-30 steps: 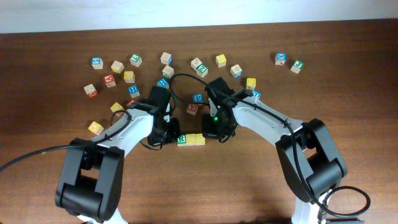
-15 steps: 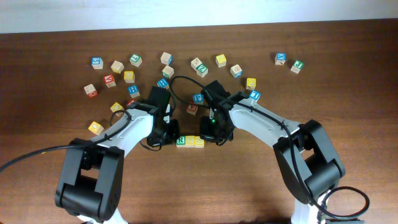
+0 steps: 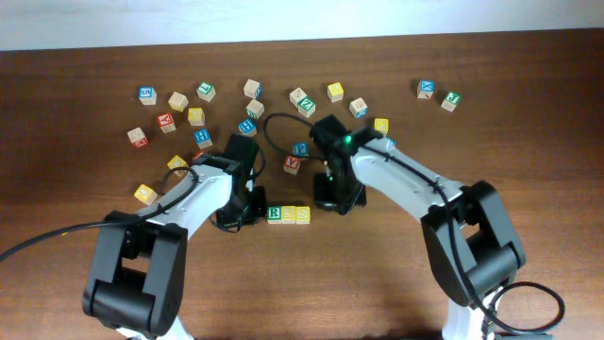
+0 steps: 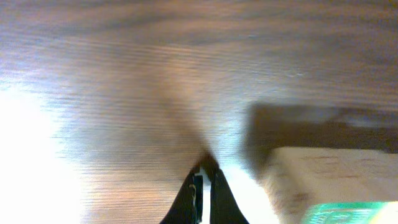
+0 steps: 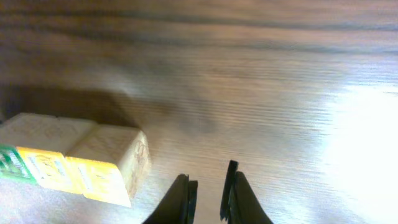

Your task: Spell out RSS

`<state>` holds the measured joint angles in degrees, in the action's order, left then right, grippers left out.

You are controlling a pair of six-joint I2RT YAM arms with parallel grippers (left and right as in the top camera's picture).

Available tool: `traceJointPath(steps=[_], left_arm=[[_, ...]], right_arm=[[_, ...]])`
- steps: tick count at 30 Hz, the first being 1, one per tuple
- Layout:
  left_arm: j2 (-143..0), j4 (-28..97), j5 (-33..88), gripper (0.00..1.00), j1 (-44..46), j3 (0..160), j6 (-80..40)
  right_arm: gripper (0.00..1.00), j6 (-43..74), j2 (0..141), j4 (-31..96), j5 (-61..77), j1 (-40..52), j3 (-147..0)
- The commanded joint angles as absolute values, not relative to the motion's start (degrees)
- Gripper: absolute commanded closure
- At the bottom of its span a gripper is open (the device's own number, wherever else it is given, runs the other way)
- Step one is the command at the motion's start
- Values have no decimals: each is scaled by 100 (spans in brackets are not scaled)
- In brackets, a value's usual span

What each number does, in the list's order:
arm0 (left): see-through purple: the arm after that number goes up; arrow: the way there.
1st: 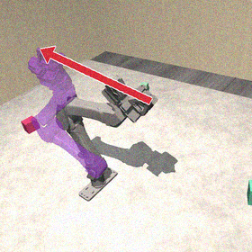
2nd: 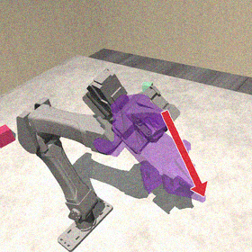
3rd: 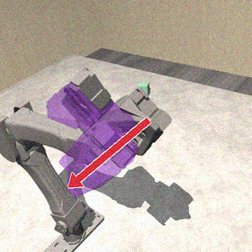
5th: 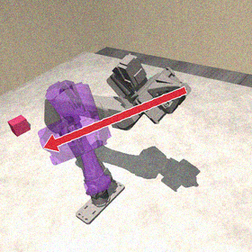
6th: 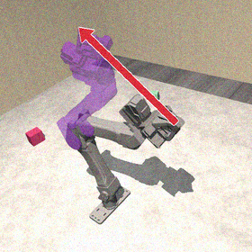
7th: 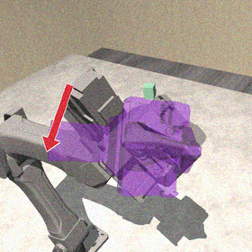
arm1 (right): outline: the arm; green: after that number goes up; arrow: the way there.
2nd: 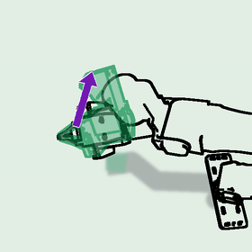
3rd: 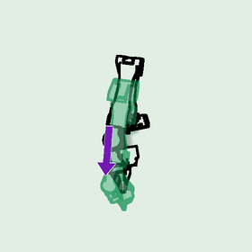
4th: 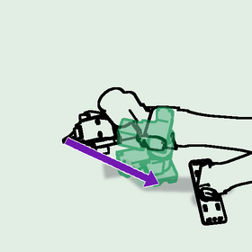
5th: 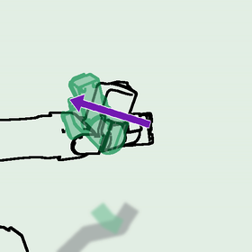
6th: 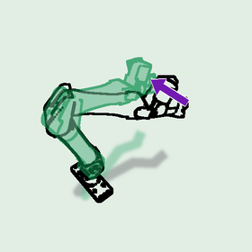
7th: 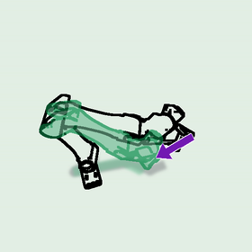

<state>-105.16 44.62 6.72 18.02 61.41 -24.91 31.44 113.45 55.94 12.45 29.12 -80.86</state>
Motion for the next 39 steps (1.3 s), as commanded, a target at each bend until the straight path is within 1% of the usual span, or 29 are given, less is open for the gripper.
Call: traceJointPath(steps=[1, 4, 6, 7, 8, 9, 10, 11, 12, 17, 19, 27, 32, 33, 35, 39], left_arm=[[-9996, 4897, 150, 100, 1522, 6298, -2609], [-9137, 5334, 150, 100, 1286, 6501, -2609], [-8431, 5509, 148, 99, 1199, 6521, -2609], [-7900, 5669, 143, 88, 1192, 6521, -2606], [-7581, 5787, 143, 65, 1192, 6521, -2606], [-7356, 5846, 145, 12, 1192, 6519, -2606], [-7137, 5863, 145, 1, 1192, 6519, -2606], [-6943, 5874, 145, 1, 1192, 6519, -2606], [-6862, 5885, 148, 1, 1192, 6519, -2606], [-6748, 5885, 148, 1, 1192, 6519, -2606], [-6748, 5885, 148, 1, 1192, 6519, -2606], [-6748, 5885, 148, 1, 1192, 6519, -2606], [-6748, 5885, 148, 1, 1192, 6519, -2606], [-6748, 5885, 148, 1, 1194, 6519, -2606], [-6748, 5885, 148, 1, 1192, 6519, -2606], [-6748, 5885, 148, 1, 1194, 6519, -2606]], right_arm=[[90, 2867, 11000, 6479, 657, 2727, -9017], [85, 2696, 10370, 7743, 180, 2694, -9909], [82, 2630, 9666, 8379, 80, 2709, -10147], [76, 2633, 9115, 8718, 51, 2716, -10147], [68, 2633, 8711, 8923, 30, 2744, -10147], [54, 2635, 8256, 9083, 32, 2790, -10147], [34, 2637, 7752, 9223, 36, 2867, -10143], [6, 2637, 7382, 9288, 34, 2947, -10143], [2, 2637, 7074, 9356, 32, 3009, -10143], [2, 2639, 5747, 9515, 36, 3079, -9854], [2, 2639, 5435, 9548, 91, 3079, -9651], [2, 2637, 5308, 9564, 187, 3079, -9605], [2, 2633, 5319, 9435, 5, 3065, -9491], [2, 2633, 5290, 9236, -73, 3039, -9343], [2, 2311, 4919, 8449, -69, 2611, -8626], [2, 1625, 3607, 6499, -25, 1608, -6589]])
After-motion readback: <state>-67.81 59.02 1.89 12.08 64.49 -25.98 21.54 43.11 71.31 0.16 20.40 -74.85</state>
